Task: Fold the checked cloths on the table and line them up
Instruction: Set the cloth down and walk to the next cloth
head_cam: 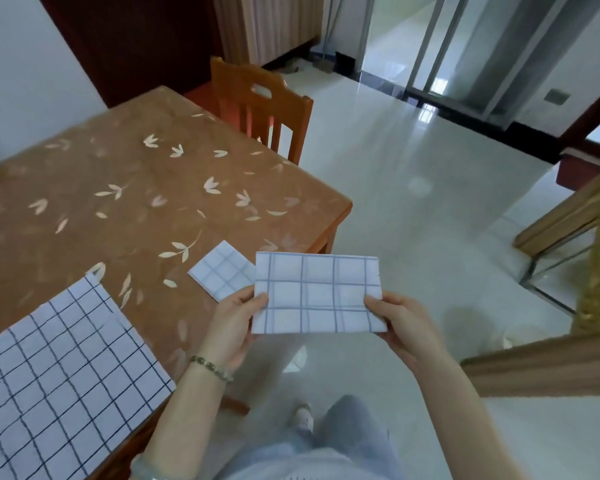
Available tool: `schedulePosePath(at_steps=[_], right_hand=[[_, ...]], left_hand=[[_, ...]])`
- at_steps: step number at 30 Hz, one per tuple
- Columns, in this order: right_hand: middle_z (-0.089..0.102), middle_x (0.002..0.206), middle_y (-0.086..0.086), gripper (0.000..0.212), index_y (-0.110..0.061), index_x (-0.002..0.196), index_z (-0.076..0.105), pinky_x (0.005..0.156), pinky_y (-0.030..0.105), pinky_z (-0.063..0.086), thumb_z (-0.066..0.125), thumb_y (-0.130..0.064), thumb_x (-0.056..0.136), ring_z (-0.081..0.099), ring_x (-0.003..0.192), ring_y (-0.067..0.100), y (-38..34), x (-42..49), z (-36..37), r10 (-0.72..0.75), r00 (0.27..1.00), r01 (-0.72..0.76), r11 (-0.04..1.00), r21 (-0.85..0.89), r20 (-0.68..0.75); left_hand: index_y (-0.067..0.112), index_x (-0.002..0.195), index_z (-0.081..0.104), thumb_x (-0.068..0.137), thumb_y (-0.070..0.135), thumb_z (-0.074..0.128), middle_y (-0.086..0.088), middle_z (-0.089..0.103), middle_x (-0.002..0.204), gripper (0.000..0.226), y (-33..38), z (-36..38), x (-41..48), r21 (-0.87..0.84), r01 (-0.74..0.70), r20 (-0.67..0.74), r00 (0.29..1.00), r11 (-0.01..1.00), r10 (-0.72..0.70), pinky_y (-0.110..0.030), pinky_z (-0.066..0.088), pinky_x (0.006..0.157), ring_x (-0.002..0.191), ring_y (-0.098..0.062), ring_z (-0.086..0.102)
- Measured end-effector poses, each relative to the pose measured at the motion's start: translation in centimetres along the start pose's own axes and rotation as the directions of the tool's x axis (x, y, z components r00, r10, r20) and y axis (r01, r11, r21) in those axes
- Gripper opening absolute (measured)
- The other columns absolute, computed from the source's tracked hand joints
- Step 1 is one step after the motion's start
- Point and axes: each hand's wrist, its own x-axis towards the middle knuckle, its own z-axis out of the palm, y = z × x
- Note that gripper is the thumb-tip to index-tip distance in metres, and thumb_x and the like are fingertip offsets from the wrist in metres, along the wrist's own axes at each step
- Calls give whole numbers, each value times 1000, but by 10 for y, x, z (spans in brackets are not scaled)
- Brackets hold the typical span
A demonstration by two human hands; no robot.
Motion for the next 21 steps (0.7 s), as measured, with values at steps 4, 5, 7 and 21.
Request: schedulePosePath(at_steps=[4,5,7,21], right_hand=[[73,78,9,14,3,96,67,57,23,54,57,2,87,69,66,14,-31,51,10,37,997,-35,999,-37,74],[73,77,9,14,3,96,67,56,22,54,58,1,87,69,66,14,-39,68,12,54,994,-48,997,-61,99],[73,79,10,15,3,98,67,57,23,54,58,0,87,69,67,16,-52,96,17,88,986,-73,991,-108,140],[73,84,12,10,-3,88,72,64,29,50,66,-10,83,68,75,23,-161,308,80,191,862,198,728,-657,470]], left_hand=[[8,97,69,95,0,48,-10,73,98,22,14,7,35,-38,9,-100,995,999,-13,-42,53,85,90,-23,69],[8,97,69,94,1,49,-11,73,100,21,16,8,46,-47,15,-140,990,999,-22,-43,53,86,92,-25,68],[8,98,70,92,5,54,-14,72,103,17,19,11,64,-72,22,-191,981,997,-36,-45,52,87,96,-30,66],[0,81,64,93,-4,50,-12,71,77,19,30,77,168,-435,-64,-553,806,898,-210,-28,59,64,85,-26,70]])
